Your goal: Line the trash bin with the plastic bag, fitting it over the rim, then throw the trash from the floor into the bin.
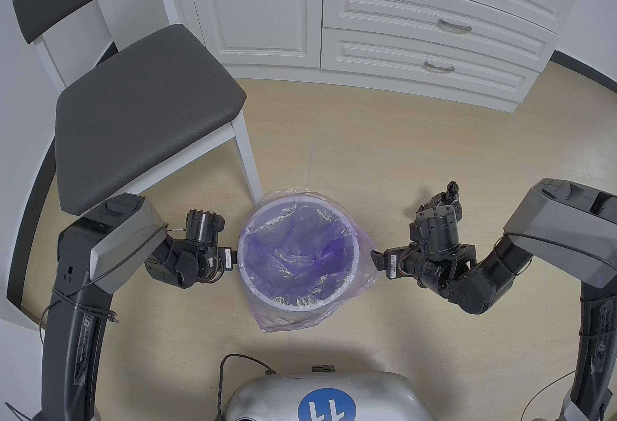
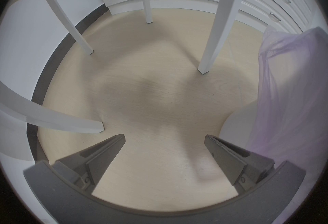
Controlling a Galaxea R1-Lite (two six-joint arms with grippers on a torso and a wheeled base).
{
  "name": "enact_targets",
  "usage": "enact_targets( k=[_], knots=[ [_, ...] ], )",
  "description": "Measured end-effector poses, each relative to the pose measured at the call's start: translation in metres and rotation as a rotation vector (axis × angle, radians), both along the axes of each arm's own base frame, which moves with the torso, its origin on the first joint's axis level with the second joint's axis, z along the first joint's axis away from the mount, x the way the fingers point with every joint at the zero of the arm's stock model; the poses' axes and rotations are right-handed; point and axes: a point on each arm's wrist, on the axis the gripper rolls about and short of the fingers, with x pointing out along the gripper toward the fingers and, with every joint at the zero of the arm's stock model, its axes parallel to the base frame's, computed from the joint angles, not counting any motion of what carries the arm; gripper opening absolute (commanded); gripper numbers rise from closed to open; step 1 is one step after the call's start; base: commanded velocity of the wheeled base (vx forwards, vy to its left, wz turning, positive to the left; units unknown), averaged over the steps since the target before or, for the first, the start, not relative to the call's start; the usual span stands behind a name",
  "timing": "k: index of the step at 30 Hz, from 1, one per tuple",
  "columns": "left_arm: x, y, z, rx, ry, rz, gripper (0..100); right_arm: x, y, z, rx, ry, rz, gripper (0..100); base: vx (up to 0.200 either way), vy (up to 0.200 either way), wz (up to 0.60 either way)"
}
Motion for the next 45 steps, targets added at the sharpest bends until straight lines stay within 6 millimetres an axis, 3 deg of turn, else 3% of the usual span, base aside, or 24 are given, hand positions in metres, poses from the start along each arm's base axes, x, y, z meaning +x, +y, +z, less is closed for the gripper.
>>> enact_targets(
  k=[9, 16, 20, 26, 35, 45],
  knots=[
    [-0.033, 0.015, 0.023, -0.017, 0.057, -0.048, 100, -0.005, -0.001, 0.011, 0.004, -0.016, 0.004, 100, 0.0, 0.0, 0.0],
    [-0.069, 0.036, 0.044, -0.016, 0.091, -0.362, 100, -0.01, -0.003, 0.019, -0.009, -0.03, 0.015, 100, 0.0, 0.0, 0.0],
    [-0.079, 0.05, 0.052, 0.013, 0.045, -0.532, 100, -0.013, -0.004, 0.021, -0.023, -0.032, 0.022, 100, 0.0, 0.0, 0.0],
    [-0.081, 0.062, 0.053, 0.068, 0.001, -0.637, 100, -0.016, -0.006, 0.022, -0.036, -0.029, 0.028, 100, 0.0, 0.0, 0.0],
    [-0.08, 0.075, 0.036, 0.189, -0.065, -0.926, 100, -0.019, -0.007, 0.021, -0.049, -0.025, 0.035, 100, 0.0, 0.0, 0.0],
    [-0.061, 0.054, 0.02, 0.172, -0.104, -1.008, 100, -0.019, -0.01, 0.02, -0.056, -0.019, 0.033, 100, 0.0, 0.0, 0.0]
  ],
)
